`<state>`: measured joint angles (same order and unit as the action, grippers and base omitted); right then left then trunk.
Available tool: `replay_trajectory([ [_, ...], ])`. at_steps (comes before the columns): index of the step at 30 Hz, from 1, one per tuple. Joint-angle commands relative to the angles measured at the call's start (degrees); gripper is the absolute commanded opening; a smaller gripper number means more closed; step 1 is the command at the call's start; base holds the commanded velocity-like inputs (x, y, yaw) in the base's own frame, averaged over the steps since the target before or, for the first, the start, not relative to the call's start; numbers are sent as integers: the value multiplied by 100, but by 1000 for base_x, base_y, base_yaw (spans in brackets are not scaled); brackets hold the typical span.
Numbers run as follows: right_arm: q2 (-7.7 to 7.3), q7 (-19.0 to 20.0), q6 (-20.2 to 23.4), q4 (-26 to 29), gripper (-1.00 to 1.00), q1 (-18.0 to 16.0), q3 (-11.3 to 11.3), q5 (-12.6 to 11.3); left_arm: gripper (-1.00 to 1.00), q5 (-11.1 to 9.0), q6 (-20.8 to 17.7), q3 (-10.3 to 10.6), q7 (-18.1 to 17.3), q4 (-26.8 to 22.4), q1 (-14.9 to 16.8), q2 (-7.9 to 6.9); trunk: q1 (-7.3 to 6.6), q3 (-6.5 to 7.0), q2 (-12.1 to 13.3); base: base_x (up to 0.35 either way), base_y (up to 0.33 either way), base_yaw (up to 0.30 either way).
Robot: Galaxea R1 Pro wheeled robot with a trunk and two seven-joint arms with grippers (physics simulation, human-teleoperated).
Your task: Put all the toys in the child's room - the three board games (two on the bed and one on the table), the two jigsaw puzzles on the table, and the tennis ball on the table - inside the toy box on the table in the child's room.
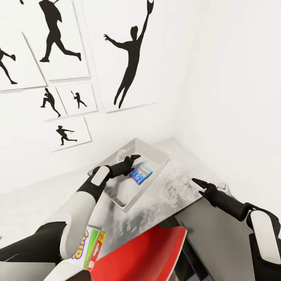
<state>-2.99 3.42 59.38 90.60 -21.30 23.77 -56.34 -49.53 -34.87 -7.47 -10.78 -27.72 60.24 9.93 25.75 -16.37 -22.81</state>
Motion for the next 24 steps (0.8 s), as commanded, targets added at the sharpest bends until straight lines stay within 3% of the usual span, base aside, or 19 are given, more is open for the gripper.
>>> replay_trajectory([
  [1, 0, 36, 30, 2, 100, -6, 8, 35, 100, 1, -49, -49, -9, -1, 5, 7, 4, -1, -10, -8, 0, 0],
  [13, 0, 36, 30, 2, 100, -6, 6, 36, 100, -4, -278, -62, -20, -49, 1, 7, 4, 107, -10, -148, 0, 0],
  [24, 0, 40, 30, 2, 100, -6, 5, 35, 100, -4, -538, -44, -20, -545, -22, 7, 4, 207, -10, -31, 0, 0],
])
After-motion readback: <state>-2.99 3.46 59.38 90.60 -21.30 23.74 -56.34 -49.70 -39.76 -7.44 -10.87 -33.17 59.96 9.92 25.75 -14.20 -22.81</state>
